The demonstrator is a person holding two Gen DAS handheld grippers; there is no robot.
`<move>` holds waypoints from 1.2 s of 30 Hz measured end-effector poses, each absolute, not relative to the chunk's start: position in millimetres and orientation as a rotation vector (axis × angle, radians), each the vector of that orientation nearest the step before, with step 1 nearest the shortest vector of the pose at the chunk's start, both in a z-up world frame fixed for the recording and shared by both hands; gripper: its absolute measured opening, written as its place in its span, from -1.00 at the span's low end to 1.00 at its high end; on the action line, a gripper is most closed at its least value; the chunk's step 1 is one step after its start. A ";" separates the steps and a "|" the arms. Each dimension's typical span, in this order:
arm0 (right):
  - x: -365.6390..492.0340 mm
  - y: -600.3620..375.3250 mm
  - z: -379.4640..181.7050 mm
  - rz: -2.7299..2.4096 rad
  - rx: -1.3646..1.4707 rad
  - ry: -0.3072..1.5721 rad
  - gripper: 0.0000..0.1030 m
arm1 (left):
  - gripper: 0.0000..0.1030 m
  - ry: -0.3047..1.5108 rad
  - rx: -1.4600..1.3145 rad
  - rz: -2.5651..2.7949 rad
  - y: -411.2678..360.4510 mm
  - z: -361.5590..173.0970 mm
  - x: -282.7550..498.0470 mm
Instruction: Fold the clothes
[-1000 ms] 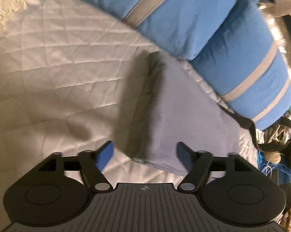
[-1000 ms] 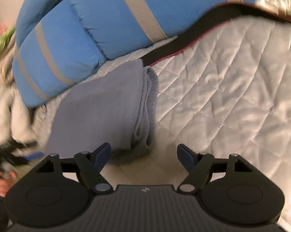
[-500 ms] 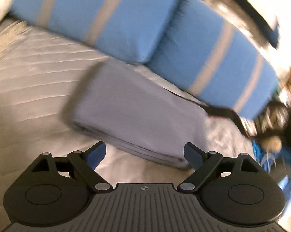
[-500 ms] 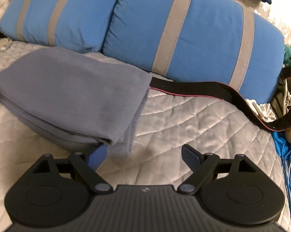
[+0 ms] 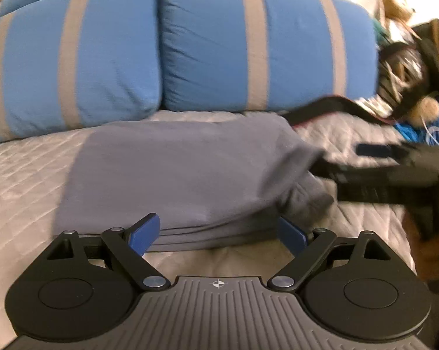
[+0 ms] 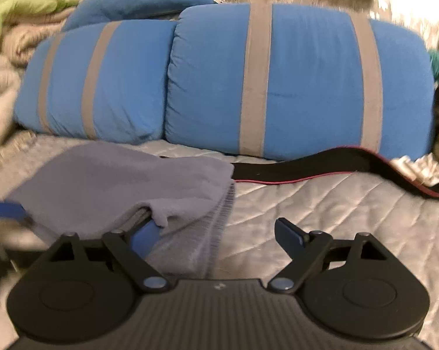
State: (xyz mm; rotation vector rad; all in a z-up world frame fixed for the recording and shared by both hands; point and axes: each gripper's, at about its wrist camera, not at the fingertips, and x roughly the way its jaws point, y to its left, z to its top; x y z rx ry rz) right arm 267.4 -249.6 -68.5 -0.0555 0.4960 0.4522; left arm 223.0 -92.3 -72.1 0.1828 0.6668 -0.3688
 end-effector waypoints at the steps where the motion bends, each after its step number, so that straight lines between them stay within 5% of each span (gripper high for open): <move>1: 270.6 -250.7 -67.9 0.465 -0.033 0.504 0.80 | 0.71 0.660 0.198 -0.376 -96.6 -73.8 223.1; 15: 274.0 -259.6 -70.3 0.506 0.015 0.533 0.80 | 0.71 0.573 0.431 -0.280 -125.5 -103.3 250.7; 22: 235.9 -232.8 -88.0 0.507 -0.420 0.415 0.26 | 0.71 0.581 0.315 -0.255 -107.8 -92.6 263.6; 30: 214.3 -206.8 -107.7 0.528 -0.711 0.336 0.26 | 0.71 0.581 0.224 -0.243 -97.9 -86.4 270.1; 36: 211.2 -193.7 -118.0 0.522 -0.845 0.301 -0.03 | 0.71 0.597 0.188 -0.232 -94.1 -82.4 275.6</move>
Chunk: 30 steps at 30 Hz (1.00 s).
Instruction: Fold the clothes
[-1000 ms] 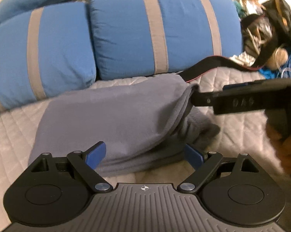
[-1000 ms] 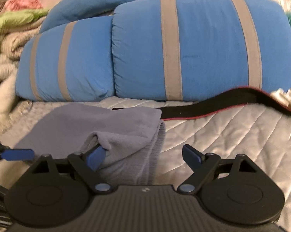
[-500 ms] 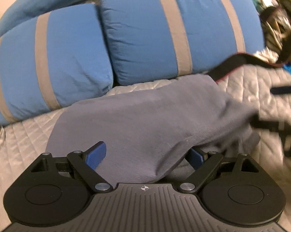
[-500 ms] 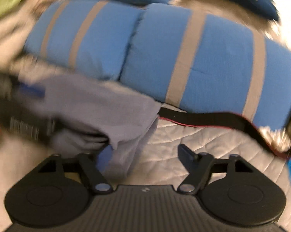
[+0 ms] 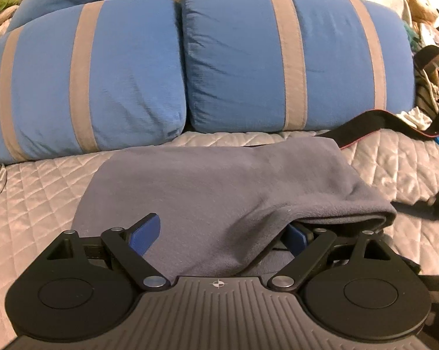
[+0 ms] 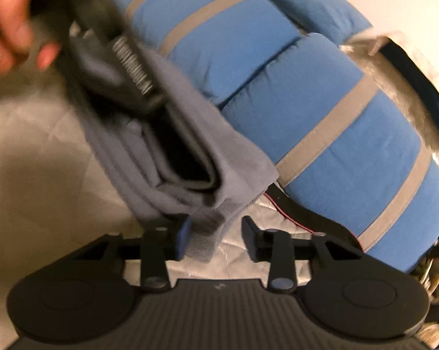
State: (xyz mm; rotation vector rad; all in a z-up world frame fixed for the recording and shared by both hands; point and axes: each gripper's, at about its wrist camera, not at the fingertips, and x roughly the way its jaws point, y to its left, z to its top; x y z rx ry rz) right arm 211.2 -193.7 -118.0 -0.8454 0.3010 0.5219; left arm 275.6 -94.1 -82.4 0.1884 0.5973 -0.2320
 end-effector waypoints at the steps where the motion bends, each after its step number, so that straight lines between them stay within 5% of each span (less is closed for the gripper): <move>1: 209.6 -192.2 -121.0 0.520 -0.879 0.298 -0.04 | 0.71 0.601 0.187 -0.232 -94.2 -82.4 276.1; 8: 203.0 -174.5 -143.3 0.503 -1.128 0.209 -0.17 | 0.71 0.619 0.177 -0.237 -92.3 -81.5 277.0; 9: 202.8 -172.2 -146.8 0.507 -1.159 0.203 -0.53 | 0.71 0.623 0.177 -0.238 -92.5 -81.4 277.1; 11: 199.5 -169.4 -151.3 0.521 -1.203 0.206 -0.81 | 0.71 0.630 0.176 -0.240 -92.7 -81.2 277.3; 20: 192.3 -183.0 -137.8 0.577 -1.181 0.283 -0.98 | 0.71 0.655 0.211 -0.350 -100.3 -80.5 266.6; 24: 186.6 -195.4 -133.2 0.628 -1.113 0.349 -0.97 | 0.71 0.600 0.211 -0.414 -101.5 -72.3 255.4; 27: 182.0 -205.4 -110.4 0.700 -0.893 0.326 -0.46 | 0.71 0.522 0.187 -0.411 -96.3 -58.9 248.4; 30: 180.8 -206.2 -83.5 0.726 -0.672 0.252 -0.46 | 0.71 0.446 0.167 -0.331 -85.9 -43.2 246.2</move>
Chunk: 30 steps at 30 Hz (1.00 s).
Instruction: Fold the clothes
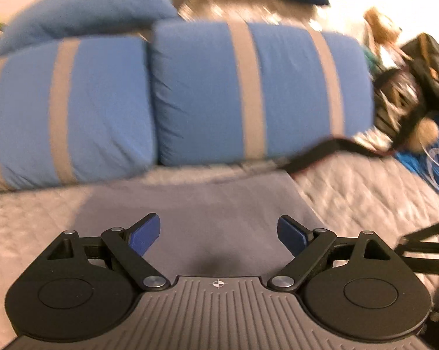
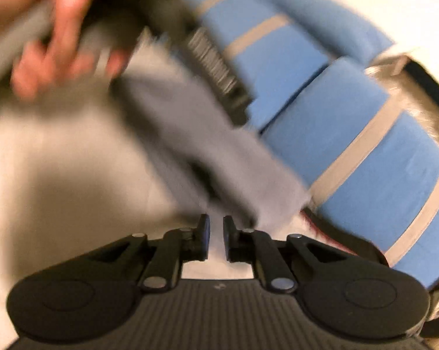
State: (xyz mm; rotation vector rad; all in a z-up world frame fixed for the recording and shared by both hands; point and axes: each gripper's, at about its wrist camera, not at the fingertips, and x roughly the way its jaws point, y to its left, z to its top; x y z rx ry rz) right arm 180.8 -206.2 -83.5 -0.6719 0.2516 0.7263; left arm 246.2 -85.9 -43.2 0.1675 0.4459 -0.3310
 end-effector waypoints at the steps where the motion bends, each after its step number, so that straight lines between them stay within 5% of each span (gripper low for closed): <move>1: 183.5 -204.4 -76.3 0.724 -0.606 0.241 -0.40 | 0.71 0.427 0.162 -0.305 -81.6 -38.7 246.3; 6: 205.9 -186.6 -72.4 0.639 -0.464 0.322 -0.38 | 0.71 0.459 0.248 -0.194 -72.6 -43.2 261.4; 12: 220.0 -197.4 -92.7 0.558 -0.447 0.471 -0.39 | 0.71 0.704 0.215 -0.094 -50.2 -84.3 304.1; 14: 223.5 -205.2 -93.1 0.531 -0.393 0.491 -0.22 | 0.70 0.778 0.091 -0.093 -30.9 -91.7 315.2; 17: 224.8 -210.2 -90.2 0.442 -0.357 0.495 0.49 | 0.70 0.766 -0.019 -0.080 -11.0 -84.2 313.0; 20: 223.1 -219.7 -82.5 0.399 -0.282 0.491 0.66 | 0.71 0.758 -0.072 -0.057 -1.3 -73.7 301.1; 22: 219.8 -226.6 -76.4 0.389 -0.225 0.489 1.00 | 0.71 0.769 -0.138 -0.061 10.2 -71.7 290.4; 30: 176.8 -211.4 -90.0 0.408 -0.265 0.549 1.00 | 0.71 0.852 -0.169 -0.086 19.9 -88.0 236.6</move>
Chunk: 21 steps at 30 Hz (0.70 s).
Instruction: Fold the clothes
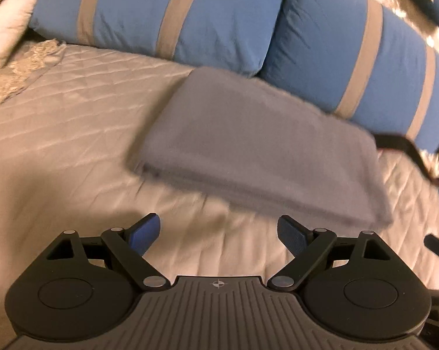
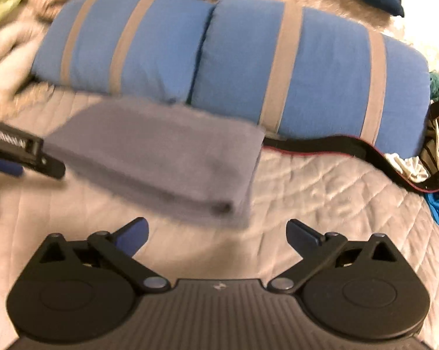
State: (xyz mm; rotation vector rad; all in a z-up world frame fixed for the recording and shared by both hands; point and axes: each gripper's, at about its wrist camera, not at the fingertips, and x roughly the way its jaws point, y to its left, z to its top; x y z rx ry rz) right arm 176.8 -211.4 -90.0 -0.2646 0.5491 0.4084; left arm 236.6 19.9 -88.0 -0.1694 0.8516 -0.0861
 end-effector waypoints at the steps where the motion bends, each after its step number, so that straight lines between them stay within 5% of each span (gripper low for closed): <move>1: 173.8 -207.9 -93.9 0.409 -0.277 0.567 1.00 | 0.71 0.858 -0.172 -0.080 21.0 -90.4 232.0; 7: 168.4 -201.7 -113.1 0.423 -0.203 0.703 1.00 | 0.99 0.892 -0.055 -0.041 12.3 -104.6 220.8; 21: 171.3 -199.8 -114.9 0.405 -0.165 0.729 1.00 | 1.00 0.907 0.081 0.045 -13.8 -110.3 220.6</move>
